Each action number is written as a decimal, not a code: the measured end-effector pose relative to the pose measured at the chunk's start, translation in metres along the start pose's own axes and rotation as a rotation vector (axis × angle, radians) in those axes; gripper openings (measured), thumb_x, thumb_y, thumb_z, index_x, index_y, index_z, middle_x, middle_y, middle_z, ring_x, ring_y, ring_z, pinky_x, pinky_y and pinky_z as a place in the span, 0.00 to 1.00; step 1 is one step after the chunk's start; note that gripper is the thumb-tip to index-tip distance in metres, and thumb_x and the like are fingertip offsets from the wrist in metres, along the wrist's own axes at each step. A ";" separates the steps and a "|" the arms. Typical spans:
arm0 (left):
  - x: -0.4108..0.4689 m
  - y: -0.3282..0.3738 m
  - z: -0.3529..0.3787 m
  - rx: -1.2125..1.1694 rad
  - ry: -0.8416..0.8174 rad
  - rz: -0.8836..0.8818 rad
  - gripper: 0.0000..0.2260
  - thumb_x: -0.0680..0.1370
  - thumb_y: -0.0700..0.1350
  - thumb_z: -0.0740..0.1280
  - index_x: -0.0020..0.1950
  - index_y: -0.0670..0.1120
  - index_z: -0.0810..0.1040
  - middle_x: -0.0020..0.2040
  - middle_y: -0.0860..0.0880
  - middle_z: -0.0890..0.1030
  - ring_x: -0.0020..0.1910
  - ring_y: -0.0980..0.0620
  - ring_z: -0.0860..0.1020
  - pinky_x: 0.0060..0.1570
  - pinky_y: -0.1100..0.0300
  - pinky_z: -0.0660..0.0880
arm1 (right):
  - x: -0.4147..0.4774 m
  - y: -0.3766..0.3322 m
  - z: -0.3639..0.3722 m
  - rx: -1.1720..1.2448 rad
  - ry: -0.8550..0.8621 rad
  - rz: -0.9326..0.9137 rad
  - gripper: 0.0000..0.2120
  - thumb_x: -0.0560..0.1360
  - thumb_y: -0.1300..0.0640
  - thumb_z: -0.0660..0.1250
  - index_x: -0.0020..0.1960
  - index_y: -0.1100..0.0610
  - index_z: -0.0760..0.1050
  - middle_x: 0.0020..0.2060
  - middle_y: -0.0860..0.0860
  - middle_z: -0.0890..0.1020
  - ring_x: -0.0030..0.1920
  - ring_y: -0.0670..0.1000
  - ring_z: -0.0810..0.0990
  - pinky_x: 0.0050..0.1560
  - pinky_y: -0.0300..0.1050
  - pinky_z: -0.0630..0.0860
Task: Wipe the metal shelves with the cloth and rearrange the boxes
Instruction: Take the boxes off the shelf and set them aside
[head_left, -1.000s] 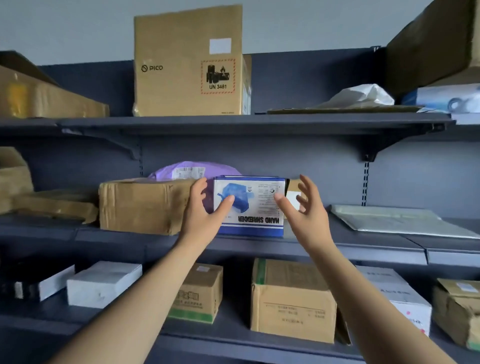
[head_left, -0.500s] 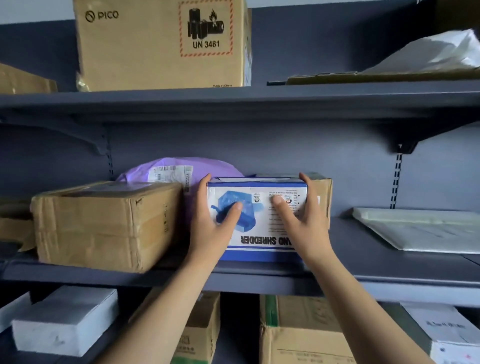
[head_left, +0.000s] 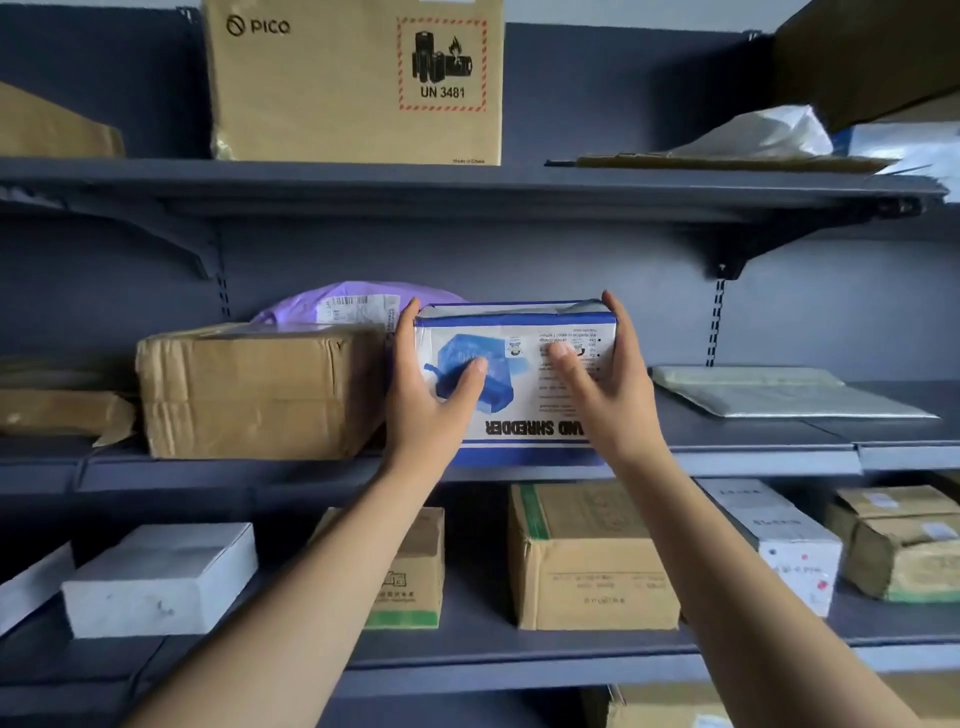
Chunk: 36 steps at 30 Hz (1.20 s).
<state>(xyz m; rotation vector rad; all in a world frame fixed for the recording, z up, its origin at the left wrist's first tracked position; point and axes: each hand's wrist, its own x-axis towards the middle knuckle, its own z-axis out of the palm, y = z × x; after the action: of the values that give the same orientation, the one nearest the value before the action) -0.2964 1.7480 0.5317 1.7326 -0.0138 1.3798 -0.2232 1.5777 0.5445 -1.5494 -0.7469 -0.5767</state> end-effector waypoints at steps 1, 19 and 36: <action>-0.006 0.007 -0.010 0.000 -0.004 0.024 0.35 0.76 0.42 0.74 0.79 0.49 0.62 0.75 0.56 0.66 0.74 0.63 0.62 0.72 0.71 0.57 | -0.013 -0.011 -0.002 -0.011 0.016 0.002 0.38 0.74 0.34 0.68 0.79 0.41 0.58 0.51 0.39 0.73 0.53 0.45 0.74 0.59 0.47 0.74; -0.256 -0.008 -0.143 0.164 -0.308 -0.529 0.34 0.73 0.54 0.75 0.74 0.61 0.62 0.60 0.49 0.80 0.50 0.48 0.80 0.45 0.57 0.76 | -0.298 -0.016 -0.006 -0.264 -0.142 0.424 0.38 0.77 0.42 0.71 0.80 0.52 0.59 0.35 0.46 0.76 0.37 0.40 0.77 0.39 0.31 0.69; -0.356 -0.190 -0.102 0.338 -0.459 -0.589 0.27 0.67 0.46 0.81 0.58 0.54 0.69 0.56 0.53 0.76 0.53 0.50 0.77 0.49 0.55 0.75 | -0.384 0.188 0.033 -0.321 -0.246 0.644 0.40 0.72 0.46 0.78 0.78 0.53 0.63 0.70 0.52 0.74 0.68 0.54 0.73 0.65 0.44 0.69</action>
<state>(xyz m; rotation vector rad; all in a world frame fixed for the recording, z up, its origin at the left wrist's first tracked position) -0.4137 1.7521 0.1322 2.0773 0.4614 0.5628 -0.3401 1.5554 0.1322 -2.0577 -0.3003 -0.0211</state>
